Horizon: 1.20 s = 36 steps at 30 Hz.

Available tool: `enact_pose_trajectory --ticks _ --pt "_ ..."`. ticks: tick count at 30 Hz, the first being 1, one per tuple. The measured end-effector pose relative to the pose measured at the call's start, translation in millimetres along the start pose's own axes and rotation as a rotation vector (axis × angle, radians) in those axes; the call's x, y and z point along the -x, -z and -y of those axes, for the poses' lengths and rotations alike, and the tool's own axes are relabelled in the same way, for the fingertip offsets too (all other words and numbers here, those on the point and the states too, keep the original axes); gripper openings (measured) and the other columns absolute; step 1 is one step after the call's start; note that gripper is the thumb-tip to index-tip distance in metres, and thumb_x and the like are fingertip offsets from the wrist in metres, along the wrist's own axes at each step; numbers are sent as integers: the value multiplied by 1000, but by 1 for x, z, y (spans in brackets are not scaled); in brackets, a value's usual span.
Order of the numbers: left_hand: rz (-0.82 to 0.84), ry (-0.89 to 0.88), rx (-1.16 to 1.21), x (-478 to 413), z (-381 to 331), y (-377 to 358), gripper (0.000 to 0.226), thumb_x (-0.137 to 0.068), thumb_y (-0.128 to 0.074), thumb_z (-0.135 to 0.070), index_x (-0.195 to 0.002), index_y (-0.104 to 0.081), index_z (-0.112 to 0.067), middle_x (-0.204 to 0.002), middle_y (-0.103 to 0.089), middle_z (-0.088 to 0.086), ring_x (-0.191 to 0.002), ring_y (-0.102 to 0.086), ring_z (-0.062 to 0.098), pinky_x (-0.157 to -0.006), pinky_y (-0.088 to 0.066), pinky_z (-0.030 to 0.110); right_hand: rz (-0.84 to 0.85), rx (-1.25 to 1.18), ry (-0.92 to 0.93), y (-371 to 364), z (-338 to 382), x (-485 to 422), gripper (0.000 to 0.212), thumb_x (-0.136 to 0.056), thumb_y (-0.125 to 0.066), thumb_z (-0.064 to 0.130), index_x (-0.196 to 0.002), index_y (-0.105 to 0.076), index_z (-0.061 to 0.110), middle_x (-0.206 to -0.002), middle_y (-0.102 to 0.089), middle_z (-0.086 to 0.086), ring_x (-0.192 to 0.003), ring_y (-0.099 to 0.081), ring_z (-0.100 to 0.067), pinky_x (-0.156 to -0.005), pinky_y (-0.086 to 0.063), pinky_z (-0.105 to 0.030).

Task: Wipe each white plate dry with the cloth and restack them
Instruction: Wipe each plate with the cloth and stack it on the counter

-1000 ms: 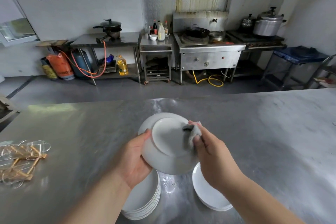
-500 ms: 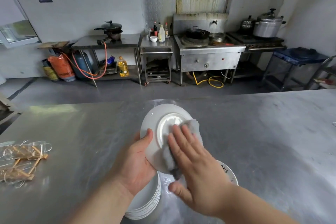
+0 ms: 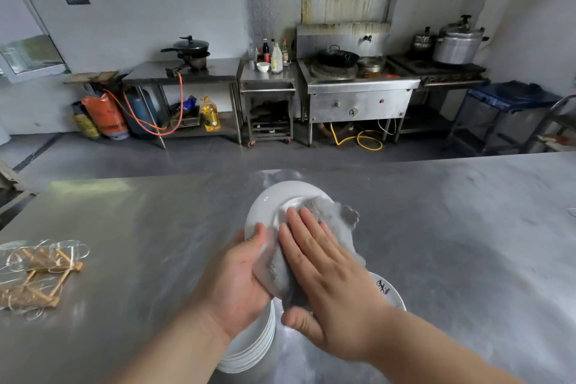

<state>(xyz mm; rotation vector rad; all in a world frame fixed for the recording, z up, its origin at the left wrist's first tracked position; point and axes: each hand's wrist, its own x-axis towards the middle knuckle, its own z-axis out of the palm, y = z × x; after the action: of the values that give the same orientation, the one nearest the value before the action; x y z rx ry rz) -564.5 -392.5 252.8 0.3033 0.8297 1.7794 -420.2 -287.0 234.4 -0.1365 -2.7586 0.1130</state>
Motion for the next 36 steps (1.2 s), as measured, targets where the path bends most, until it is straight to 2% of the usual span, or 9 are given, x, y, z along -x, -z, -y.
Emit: enact_pose_trajectory --ticks 3,6,11,15,20,27,32,34,36 --pt "30 4 -3 4 8 -3 47 -111 -40 -24 -149 -56 -1 -150 -58 25 -129 -66 35 -97 -59 47 15 -19 -88 22 -27 -23 96 -96 -12 73 -163 -12 5 -172 1 -17 -161 4 -33 -129 -13 -55" --pt "24 -10 -49 4 2 -2 43 -109 -47 -19 -146 -59 -3 -146 -60 28 -133 -61 42 -108 -52 57 38 -89 -243 34 -36 -38 97 -90 4 80 -165 0 18 -173 13 -4 -160 16 -26 -128 -6 -51" --pt "82 7 -178 2 -8 -6 39 -87 -63 2 -123 -74 -9 -112 -76 20 -100 -77 30 -83 -64 41 -66 -19 43 35 -19 -53 76 -103 -13 66 -155 -48 23 -166 -37 -2 -158 -23 -30 -129 -16 -47" --pt "58 -27 -198 3 -11 -8 38 -97 -58 -11 -132 -69 -2 -129 -70 28 -121 -69 41 -104 -55 54 -192 -155 -73 39 -41 -59 52 -111 -33 45 -151 -54 20 -158 -49 -2 -147 -43 -24 -120 -33 -42" --pt "27 -27 -171 4 -14 2 48 -99 -58 -12 -145 -58 0 -144 -61 29 -135 -59 46 -116 -42 58 -242 -371 -491 16 -43 -33 54 -108 -27 48 -160 -37 35 -163 -34 19 -148 -34 -5 -121 -27 -21" --pt "117 -30 -179 -6 -19 -14 39 -96 -58 -15 -131 -71 -3 -135 -65 32 -119 -69 44 -97 -59 51 -206 -7 -90 50 -42 -71 48 -110 -36 49 -151 -54 30 -150 -55 6 -132 -53 -23 -107 -44 -42" --pt "161 -136 -54 -15 -22 -6 42 -100 -56 -21 -136 -68 -1 -143 -63 26 -135 -61 41 -101 -57 49 -367 -344 -528 26 -48 -48 54 -109 -31 49 -161 -32 36 -164 -31 18 -149 -30 -4 -121 -27 -24" --pt "151 -148 -34 -18 -12 -3 41 -104 -53 -21 -138 -67 -2 -145 -62 26 -136 -59 40 -103 -56 48 -402 -498 -660 6 -38 -37 56 -105 -32 51 -159 -26 43 -154 -26 36 -139 -26 19 -113 -26 -15" --pt "179 -130 -69 -20 -3 -2 40 -107 -52 -21 -141 -64 -4 -147 -60 23 -139 -57 38 -105 -54 46 -414 -555 -735 -2 -41 -36 53 -104 -34 52 -157 -29 45 -144 -33 37 -123 -31 30 -103 -30 -15"
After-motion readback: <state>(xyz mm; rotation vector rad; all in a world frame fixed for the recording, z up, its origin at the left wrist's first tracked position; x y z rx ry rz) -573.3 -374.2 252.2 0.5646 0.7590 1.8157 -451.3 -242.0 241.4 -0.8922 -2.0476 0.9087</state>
